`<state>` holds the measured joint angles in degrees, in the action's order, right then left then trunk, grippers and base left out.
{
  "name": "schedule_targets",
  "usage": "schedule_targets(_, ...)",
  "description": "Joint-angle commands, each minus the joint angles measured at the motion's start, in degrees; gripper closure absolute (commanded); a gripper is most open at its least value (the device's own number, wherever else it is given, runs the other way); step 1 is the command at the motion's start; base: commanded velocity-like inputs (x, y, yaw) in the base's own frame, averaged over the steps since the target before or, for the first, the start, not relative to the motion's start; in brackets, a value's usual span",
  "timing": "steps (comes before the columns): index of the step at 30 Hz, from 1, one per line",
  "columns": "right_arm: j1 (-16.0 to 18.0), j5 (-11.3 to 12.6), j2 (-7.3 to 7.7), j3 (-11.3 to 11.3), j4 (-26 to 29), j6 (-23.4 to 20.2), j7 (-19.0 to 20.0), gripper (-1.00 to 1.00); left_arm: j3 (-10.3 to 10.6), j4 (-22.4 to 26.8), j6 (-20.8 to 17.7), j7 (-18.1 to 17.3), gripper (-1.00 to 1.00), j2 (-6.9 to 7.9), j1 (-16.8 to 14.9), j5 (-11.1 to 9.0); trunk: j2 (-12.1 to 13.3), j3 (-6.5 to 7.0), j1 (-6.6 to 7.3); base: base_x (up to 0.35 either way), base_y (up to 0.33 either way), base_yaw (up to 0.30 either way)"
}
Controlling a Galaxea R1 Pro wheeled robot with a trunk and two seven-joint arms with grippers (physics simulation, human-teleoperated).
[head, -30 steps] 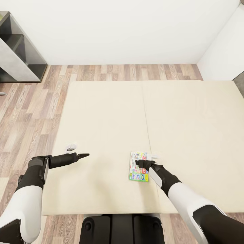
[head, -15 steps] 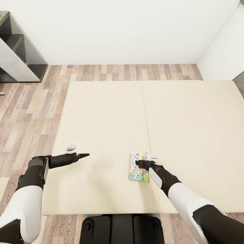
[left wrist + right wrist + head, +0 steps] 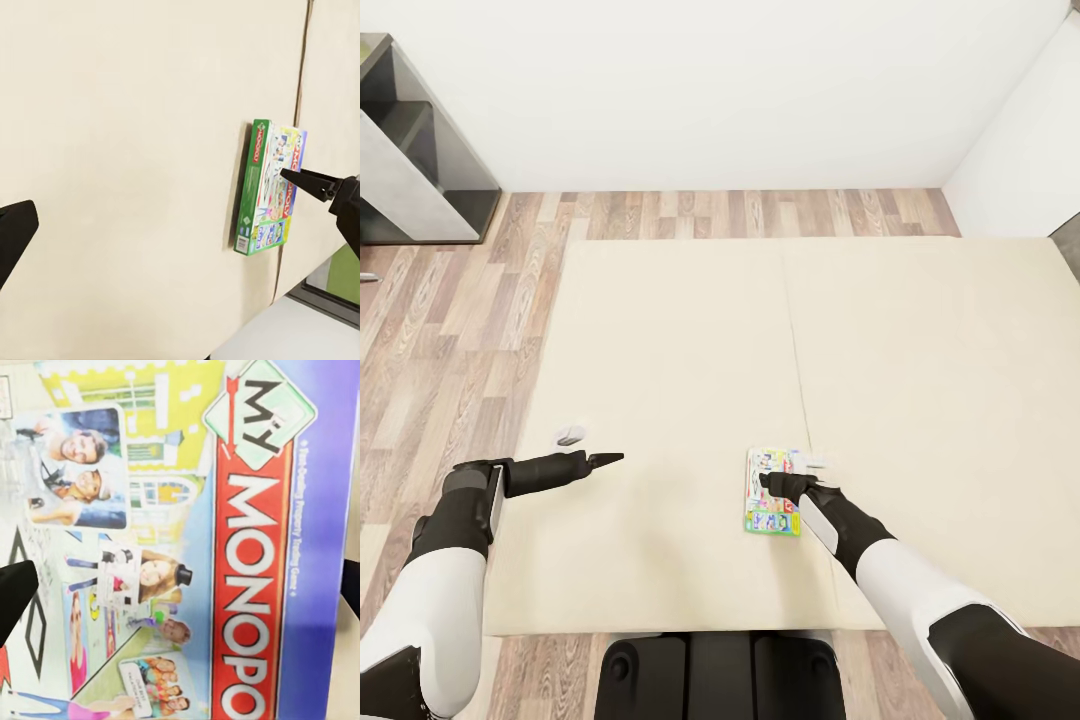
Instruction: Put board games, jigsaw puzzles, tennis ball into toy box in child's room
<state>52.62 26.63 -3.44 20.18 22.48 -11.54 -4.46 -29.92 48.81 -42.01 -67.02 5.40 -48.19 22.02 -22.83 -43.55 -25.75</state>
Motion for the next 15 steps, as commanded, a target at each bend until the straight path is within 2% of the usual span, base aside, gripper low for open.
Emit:
schedule_targets(1,0.0,0.5,0.07,0.5,0.1,-0.2,-0.5,-1.0,-0.2,0.1,-0.4,-0.6,-1.0,-0.04,-0.1,0.6,-0.1,-0.07,-0.03,0.0,0.005,0.0)
schedule_targets(15,0.0,0.4,0.02,0.5,0.1,-0.2,-0.5,-1.0,-0.2,0.0,-0.4,-0.6,-1.0,-0.04,-0.1,0.5,-0.1,-0.07,-0.03,0.0,0.005,0.0)
